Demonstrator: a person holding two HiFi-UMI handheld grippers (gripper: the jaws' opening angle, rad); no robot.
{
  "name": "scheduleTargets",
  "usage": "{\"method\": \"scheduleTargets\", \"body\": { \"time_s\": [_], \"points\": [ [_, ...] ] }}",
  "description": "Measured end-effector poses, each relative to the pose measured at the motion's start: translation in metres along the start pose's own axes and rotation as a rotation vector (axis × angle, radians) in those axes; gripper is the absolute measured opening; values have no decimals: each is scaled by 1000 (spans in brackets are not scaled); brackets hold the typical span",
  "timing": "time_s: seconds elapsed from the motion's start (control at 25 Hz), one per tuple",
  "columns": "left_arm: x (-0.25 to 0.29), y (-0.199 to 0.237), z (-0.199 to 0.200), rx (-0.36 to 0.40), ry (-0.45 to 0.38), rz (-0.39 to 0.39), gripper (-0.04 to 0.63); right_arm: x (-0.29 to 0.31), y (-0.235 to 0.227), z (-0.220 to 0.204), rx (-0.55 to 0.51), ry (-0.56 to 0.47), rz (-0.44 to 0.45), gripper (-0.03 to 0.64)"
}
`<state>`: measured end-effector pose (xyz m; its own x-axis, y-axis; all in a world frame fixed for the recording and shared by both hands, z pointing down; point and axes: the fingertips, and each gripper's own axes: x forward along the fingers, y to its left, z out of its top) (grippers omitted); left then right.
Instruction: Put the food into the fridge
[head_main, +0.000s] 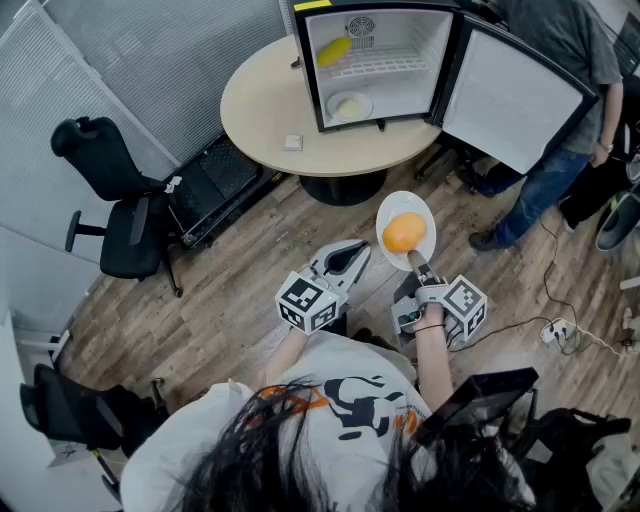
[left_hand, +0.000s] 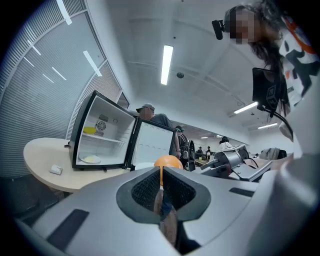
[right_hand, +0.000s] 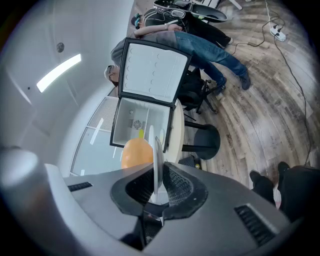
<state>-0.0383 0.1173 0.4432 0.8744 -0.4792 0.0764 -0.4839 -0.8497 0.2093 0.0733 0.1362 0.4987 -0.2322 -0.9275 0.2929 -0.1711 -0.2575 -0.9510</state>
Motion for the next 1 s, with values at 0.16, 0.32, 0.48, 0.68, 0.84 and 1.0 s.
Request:
{"method": "scheduleTargets", "body": {
  "time_s": [0.16, 0.32, 0.48, 0.68, 0.84, 1.0],
  "points": [
    [2, 2, 0, -1, -3, 3, 12, 2, 1, 1, -4, 4, 2, 35],
    [6, 1, 0, -2, 0, 2, 12, 3, -1, 4, -8, 10, -5, 37],
    [11, 1, -2, -3, 9, 0, 12, 4, -2, 6, -9, 22, -9, 40],
    [16, 1, -2, -3, 15, -3, 12, 6, -3, 8, -2, 29, -4, 40],
    [20, 3, -2, -1, 20, -2, 11, 8, -5, 10, 6, 31, -5, 40],
    [24, 6, -3, 1, 25, -2, 12, 10, -7, 14, 6, 34, -18, 40]
  ]
}}
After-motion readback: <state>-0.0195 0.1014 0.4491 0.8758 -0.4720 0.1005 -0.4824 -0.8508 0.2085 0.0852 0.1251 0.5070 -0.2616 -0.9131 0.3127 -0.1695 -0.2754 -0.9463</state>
